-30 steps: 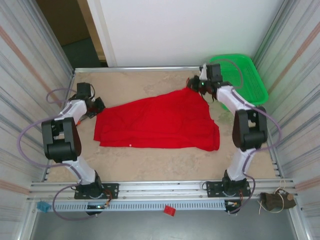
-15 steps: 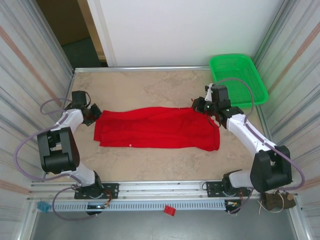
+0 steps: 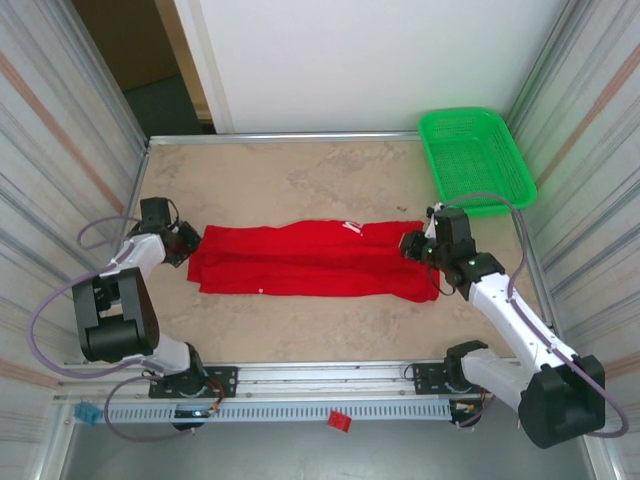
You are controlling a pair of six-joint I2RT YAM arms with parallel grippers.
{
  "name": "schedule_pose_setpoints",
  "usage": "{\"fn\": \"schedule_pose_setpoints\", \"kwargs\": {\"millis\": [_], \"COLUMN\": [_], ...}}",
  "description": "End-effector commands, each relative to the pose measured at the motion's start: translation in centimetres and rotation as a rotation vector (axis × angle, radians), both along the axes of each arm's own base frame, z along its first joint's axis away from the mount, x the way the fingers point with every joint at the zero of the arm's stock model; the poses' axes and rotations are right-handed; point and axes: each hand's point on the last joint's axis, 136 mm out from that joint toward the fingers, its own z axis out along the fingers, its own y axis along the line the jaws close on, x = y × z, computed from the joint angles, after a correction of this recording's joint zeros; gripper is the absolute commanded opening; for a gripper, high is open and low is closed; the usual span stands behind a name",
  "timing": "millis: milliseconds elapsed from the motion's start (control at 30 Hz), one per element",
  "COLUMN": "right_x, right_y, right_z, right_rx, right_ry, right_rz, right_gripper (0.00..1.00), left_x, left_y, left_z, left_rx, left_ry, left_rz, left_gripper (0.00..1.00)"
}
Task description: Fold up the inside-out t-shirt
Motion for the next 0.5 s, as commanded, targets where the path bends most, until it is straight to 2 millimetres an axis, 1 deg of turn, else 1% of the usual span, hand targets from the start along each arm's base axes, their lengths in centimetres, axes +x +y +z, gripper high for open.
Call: {"fn": "schedule_pose_setpoints", "kwargs": {"millis": [0, 33, 67, 133, 167, 233, 300, 367, 467], "right_x": [-1.5, -1.6, -1.6, -1.2, -0.9, -0.1, 0.8, 1.7, 2.8], "right_y": [-0.9, -1.2, -1.4, -1.6, -1.6, -1.6, -1.3, -1.0, -0.7], "right_z": [-2.9, -3.1, -3.0, -2.0, -1.4, -0.4, -0.2, -0.7, -2.4], "right_rx": [-0.034, -0.049, -0.057, -0.063, -0.067, -0.074, -0.081, -0.093, -0.120], "right_ry": [0.085, 0.093, 0.091, 0.072, 0.059, 0.037, 0.044, 0.069, 0.127], "right_rz": [-0.046, -0.056, -0.060, -0.061, -0.059, -0.050, -0.029, -0.005, 0.025], "right_gripper": [0.36, 0.47, 0.52, 0.54, 0.54, 0.56, 0.57, 0.59, 0.61], "left_x": [0.0, -0.1, -0.2, -0.4, -0.5, -0.6, -0.6, -0.6, -0.5], "left_y": [-0.1, -0.1, -0.2, -0.2, -0.2, -0.2, -0.2, -0.3, -0.8], "left_z": [-0.2, -0.4, -0.6, -0.5, -0.3, 0.6, 1.6, 2.6, 3.4], "left_rx": [-0.023, -0.030, -0.033, -0.032, -0.025, -0.015, -0.006, 0.004, 0.022], "left_ry": [-0.006, 0.000, 0.004, 0.004, -0.002, -0.024, -0.049, -0.071, -0.085], "left_rz": [0.009, 0.007, 0.004, 0.006, 0.007, 0.004, -0.004, -0.010, -0.043], "left_gripper": [0.17, 0.19, 0.21, 0.31, 0.34, 0.35, 0.39, 0.43, 0.49]}}
